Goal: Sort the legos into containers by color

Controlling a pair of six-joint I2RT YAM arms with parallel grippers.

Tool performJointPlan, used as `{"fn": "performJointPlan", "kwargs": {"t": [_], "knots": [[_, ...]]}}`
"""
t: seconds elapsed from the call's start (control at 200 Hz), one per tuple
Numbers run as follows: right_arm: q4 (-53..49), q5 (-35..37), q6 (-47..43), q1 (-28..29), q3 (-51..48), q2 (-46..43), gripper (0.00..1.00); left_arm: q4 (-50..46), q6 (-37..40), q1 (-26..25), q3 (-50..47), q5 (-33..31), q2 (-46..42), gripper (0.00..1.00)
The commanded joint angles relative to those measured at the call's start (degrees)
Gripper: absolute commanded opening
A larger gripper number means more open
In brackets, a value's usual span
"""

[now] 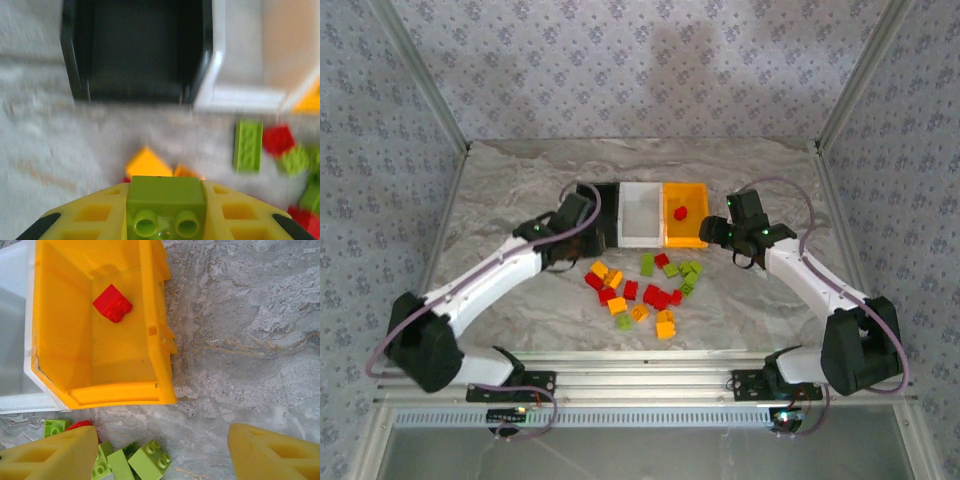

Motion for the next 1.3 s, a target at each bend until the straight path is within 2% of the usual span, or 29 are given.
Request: {"fn": "performJointPlan", "kwargs": {"t": [0.0, 0.17, 0.31, 0.4, 0.48, 0.55, 0.605, 0.7, 0.83, 0.855, 0.96, 1.099, 1.299], "knots": [[-1.1, -0.3, 1.1, -0.5, -0.5, -1.1, 0.71, 4.3, 4.2, 3.0, 5.9, -1.9, 8.3, 0.29], [-1.7, -0.5, 1.0, -0.5, -1.3, -1.9, 0.71, 5.1, 5.1, 4.6, 16.8, -2.9, 22.0, 0.28], [-1.8, -1.2, 1.3, -0.6, -2.5, -2.9, 0.71, 4.8, 4.0, 6.0, 20.8, -3.8, 28.0, 0.29], [-1.9, -2.2, 1.3, -0.6, -3.4, -3.4, 0.71, 5.0, 3.9, 6.0, 21.7, -3.1, 29.5, 0.44], [-2.4, -2.5, 1.3, -0.5, -3.9, -3.8, 0.72, 5.4, 3.5, 6.0, 22.1, -2.2, 29.1, 0.62], [-2.7, -2.7, 1.1, -0.6, -4.2, -4.2, 0.72, 5.9, 3.1, 5.7, 22.3, -1.4, 27.5, 0.73], [-3.0, -2.8, 1.1, -0.6, -4.2, -4.3, 0.73, 6.2, 3.2, 5.3, 22.5, -1.2, 25.6, 0.79], [-3.2, -3.8, 1.1, -0.6, -4.2, -4.6, 0.73, 6.4, 3.4, 4.3, 22.6, -0.4, 21.4, 0.83], [-3.8, -6.1, 1.1, -0.3, -4.4, -5.2, 0.73, 7.7, 3.7, 1.9, 19.8, 1.1, 12.7, 0.92], [-4.2, -6.6, 1.0, 0.0, -4.5, -5.4, 0.73, 8.1, 3.9, 1.3, 18.8, 1.2, 10.8, 0.99], [-6.5, -7.7, 0.6, 2.4, -5.4, -6.8, 0.73, 8.4, 4.9, -2.6, 13.3, 0.5, 1.8, 1.0], [-9.7, -6.9, 1.7, 10.4, -8.3, -9.7, 0.73, 8.5, 3.8, -7.9, 0.8, -4.0, -11.9, 0.99], [-11.7, -2.9, 6.4, 27.4, -10.6, -8.3, 0.74, 4.6, -4.6, -9.2, -19.7, -7.6, -29.7, 0.99]]}}
